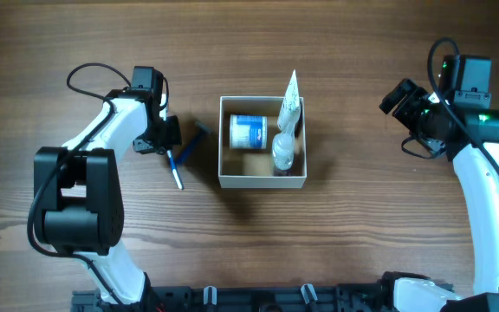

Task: Pack container
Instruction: 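Grasp the blue toothbrush with the left gripper and lift it, then place the toothbrush into the box with the left gripper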

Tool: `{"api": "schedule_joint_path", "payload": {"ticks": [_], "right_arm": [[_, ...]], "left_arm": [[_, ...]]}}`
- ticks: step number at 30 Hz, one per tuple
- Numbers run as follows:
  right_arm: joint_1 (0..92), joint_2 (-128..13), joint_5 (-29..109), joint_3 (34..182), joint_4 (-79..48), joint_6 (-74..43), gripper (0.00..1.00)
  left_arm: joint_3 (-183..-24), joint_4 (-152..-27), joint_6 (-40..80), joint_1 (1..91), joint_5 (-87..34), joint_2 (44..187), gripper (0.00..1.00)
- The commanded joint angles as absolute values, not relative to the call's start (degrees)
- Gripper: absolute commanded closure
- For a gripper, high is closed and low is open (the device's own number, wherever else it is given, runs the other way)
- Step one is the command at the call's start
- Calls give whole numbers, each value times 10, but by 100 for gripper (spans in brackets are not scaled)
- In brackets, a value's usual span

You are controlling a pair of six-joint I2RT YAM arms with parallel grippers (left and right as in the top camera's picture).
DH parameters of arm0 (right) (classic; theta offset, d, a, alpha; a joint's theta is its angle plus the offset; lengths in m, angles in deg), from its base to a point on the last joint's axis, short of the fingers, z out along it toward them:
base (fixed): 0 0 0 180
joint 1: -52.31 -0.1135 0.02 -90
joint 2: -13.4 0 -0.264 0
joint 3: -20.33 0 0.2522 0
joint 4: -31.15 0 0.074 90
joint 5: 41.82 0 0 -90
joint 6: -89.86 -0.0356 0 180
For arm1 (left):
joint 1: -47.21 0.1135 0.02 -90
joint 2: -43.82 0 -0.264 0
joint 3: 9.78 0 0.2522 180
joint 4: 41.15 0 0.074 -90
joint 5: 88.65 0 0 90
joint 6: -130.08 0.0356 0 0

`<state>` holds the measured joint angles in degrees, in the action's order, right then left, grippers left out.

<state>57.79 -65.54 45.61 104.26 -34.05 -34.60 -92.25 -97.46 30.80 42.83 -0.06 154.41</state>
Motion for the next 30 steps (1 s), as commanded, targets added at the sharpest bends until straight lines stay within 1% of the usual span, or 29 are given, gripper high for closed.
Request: {"api": "schedule_joint_path", "payload": {"ticks": [1, 6, 9, 11, 14, 15, 18, 21, 25, 30], "right_arm": [[580, -659, 451, 1049, -341, -340, 0], [580, -659, 451, 1049, -340, -340, 0], [580, -659, 451, 1049, -340, -340, 0], [580, -659, 451, 1049, -341, -340, 0], [580, -659, 451, 1049, -340, -340, 0], [580, -659, 451, 1049, -340, -340, 0], [580, -659, 451, 1049, -340, -340, 0], [580, -659, 451, 1049, -340, -340, 0], [580, -659, 451, 1049, -341, -340, 0], [580, -659, 451, 1049, -340, -340, 0]], "left_arm": [[-926, -1001, 309, 431, 4, 1535, 96], [-985, -1091, 301, 420, 3, 1489, 96], [-1031, -1136, 300, 394, 3, 1452, 96], [-1053, -1143, 300, 366, 3, 1427, 96], [-1065, -1125, 302, 315, 3, 1390, 96], [-1065, -1100, 311, 278, 4, 1372, 95], [-1065, -1065, 353, 231, 8, 1364, 93], [-1064, -1028, 383, 192, 39, 1370, 93], [-1064, -1002, 401, 171, 71, 1386, 94], [-1062, -1012, 401, 173, 80, 1411, 96]]}}
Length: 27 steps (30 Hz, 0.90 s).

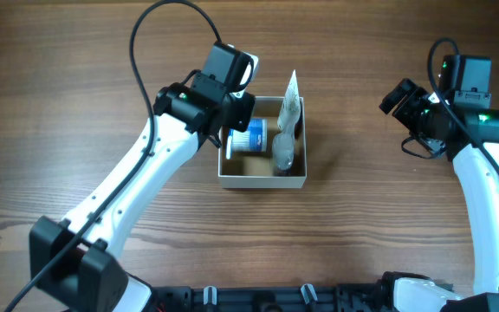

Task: Pack container
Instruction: 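Place the toothbrush into the box with the left gripper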

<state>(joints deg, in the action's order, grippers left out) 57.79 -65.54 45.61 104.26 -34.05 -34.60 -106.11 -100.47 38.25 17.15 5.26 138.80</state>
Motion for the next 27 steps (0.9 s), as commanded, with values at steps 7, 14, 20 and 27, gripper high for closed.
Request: {"api": "schedule_joint_path", "payload": {"ticks": [7, 14, 20, 27], "right_arm": [[580, -659, 451, 1049, -341, -340, 0], [580, -659, 451, 1049, -340, -340, 0], [580, -659, 451, 1049, -341, -340, 0], [580, -659, 451, 1049, -340, -340, 0]], "left_arm": [[-1060, -1013, 391, 173, 115, 1440, 95], [-1059, -1026, 347, 172, 116, 1454, 95], [-1059, -1059, 335, 171, 115, 1454, 95], [-1059, -1090, 318, 170, 115, 1454, 95]]}}
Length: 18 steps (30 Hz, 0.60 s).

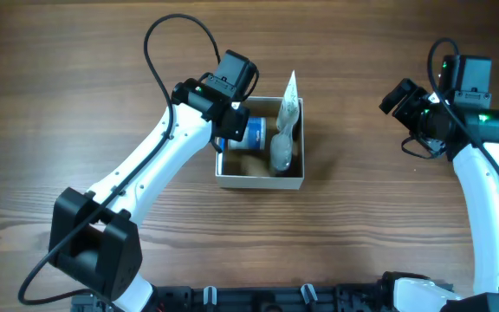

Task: Pack container
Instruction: 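Place the toothbrush into the box with the left gripper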

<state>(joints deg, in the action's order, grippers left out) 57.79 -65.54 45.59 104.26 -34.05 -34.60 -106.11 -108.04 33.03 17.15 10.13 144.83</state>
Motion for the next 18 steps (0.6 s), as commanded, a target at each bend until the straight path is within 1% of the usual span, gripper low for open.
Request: {"api": "schedule_joint_path", "payload": {"ticks": [1, 3, 4, 6, 7, 8, 9, 10, 11, 14, 17, 18], "right_arm": [[580, -659, 451, 1049, -340, -340, 0], [580, -659, 451, 1049, -340, -340, 0], [580, -659, 451, 1049, -340, -340, 0], [580, -659, 451, 1049, -340, -340, 0], [580, -659, 451, 1049, -341, -340, 0], [580, -659, 451, 1049, -340, -340, 0], [580, -659, 451, 1049, -340, -340, 0], [580, -659, 451, 1049, -341, -340, 0], [580, -659, 451, 1049, -340, -340, 0], [580, -659, 451, 1049, -340, -340, 0], [580, -659, 451, 1049, -340, -340, 0], [580, -659, 451, 1049, -340, -340, 0]], "left_arm": [[-1059, -1091, 318, 170, 115, 1454, 94], [-1059, -1093, 318, 170, 115, 1454, 92], [-1059, -1093, 318, 170, 115, 1454, 90], [-1060, -1092, 318, 170, 115, 1454, 76], [-1060, -1092, 319, 170, 115, 1454, 71], [-1060, -1090, 319, 171, 115, 1454, 69], [-1060, -1087, 318, 171, 115, 1454, 68], [-1060, -1087, 318, 170, 115, 1453, 69], [-1063, -1087, 310, 170, 115, 1451, 74], [-1077, -1088, 285, 171, 115, 1434, 75], [-1089, -1087, 271, 172, 120, 1402, 67], [-1089, -1086, 271, 174, 122, 1389, 60]]}}
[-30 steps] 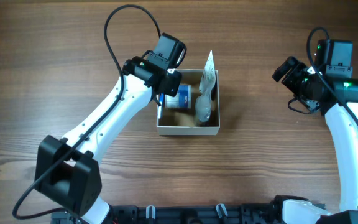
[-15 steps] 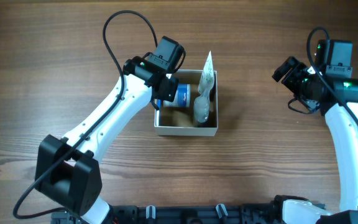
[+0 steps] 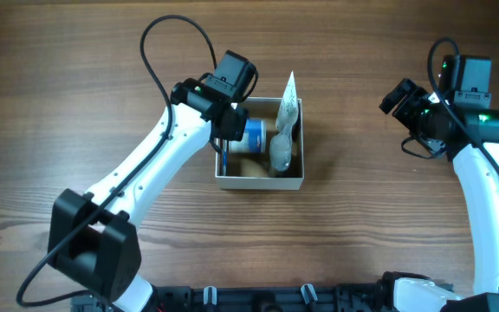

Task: Pack container
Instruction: 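Place the toothbrush into the box with the left gripper, then grasp the blue razor with the left gripper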

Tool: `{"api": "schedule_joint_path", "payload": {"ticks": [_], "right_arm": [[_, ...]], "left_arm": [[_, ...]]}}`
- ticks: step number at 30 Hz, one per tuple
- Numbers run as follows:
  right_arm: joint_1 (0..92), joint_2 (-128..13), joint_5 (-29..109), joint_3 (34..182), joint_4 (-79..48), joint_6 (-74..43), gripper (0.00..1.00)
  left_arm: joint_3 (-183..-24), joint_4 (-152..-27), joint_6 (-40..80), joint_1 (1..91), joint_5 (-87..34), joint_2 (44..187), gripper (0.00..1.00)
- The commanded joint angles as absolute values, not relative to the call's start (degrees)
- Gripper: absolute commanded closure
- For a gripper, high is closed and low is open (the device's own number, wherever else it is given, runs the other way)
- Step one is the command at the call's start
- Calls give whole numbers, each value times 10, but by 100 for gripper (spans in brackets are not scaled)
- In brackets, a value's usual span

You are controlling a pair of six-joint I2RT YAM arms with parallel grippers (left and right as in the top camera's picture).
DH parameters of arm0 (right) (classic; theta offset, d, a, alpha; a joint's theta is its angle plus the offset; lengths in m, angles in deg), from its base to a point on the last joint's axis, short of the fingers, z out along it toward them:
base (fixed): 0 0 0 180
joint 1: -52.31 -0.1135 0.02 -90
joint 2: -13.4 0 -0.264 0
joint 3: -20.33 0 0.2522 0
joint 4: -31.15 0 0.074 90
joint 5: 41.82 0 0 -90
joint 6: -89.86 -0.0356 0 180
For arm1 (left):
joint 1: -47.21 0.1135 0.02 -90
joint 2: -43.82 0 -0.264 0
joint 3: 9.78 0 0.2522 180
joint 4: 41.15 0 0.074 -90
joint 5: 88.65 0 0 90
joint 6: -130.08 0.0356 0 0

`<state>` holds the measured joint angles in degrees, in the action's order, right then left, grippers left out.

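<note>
The open white box [image 3: 259, 180] sits mid-table. It holds a blue-and-white tub [image 3: 254, 132], a clear bottle [image 3: 281, 152] and a tall white pouch [image 3: 290, 97] leaning at its back right corner. A thin blue stick-like item [image 3: 222, 159] lies along the inside of the left wall. My left gripper [image 3: 224, 139] hangs directly over the stick's far end, and the wrist hides its fingers. At the far right, away from the box, my right gripper [image 3: 394, 97] is held up with nothing seen in it.
The left arm [image 3: 145, 186] stretches diagonally from the front left to the box. A black cable [image 3: 158, 43] loops behind its wrist. The right arm [image 3: 492, 191] stands along the right edge. Bare wooden tabletop [image 3: 353, 225] surrounds the box.
More of the blue stick now shows below my left gripper, reaching further toward the box's front along the left wall. The left wrist has barely shifted. The right arm has not moved.
My left gripper was first at a blue stick lying on the table left of the box. Then it was over the box's back left corner and the stick was gone from the table. Then it hung at the left wall, where the stick now lies inside.
</note>
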<state>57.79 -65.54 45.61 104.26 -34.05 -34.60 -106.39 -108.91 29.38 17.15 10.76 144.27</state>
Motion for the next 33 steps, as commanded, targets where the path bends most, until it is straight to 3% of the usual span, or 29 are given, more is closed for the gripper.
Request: {"api": "schedule_joint_path", "payload": {"ticks": [1, 4, 13, 21, 27, 33], "right_arm": [[580, -659, 451, 1049, -340, -340, 0], [580, -659, 451, 1049, -340, -340, 0], [580, -659, 451, 1049, -340, -340, 0], [580, -659, 451, 1049, -340, -340, 0], [580, -659, 451, 1049, -341, -340, 0], [580, -659, 451, 1049, -340, -340, 0]], "left_arm": [[-1089, -1086, 271, 177, 127, 1376, 53], [-1089, -1098, 271, 195, 139, 1350, 36], [-1056, -1162, 266, 315, 78, 1395, 19], [-1006, -1112, 410, 355, -49, 1496, 23], [-1006, -1084, 415, 355, -50, 1556, 24], [-1006, -1071, 414, 355, -32, 1603, 32]]}}
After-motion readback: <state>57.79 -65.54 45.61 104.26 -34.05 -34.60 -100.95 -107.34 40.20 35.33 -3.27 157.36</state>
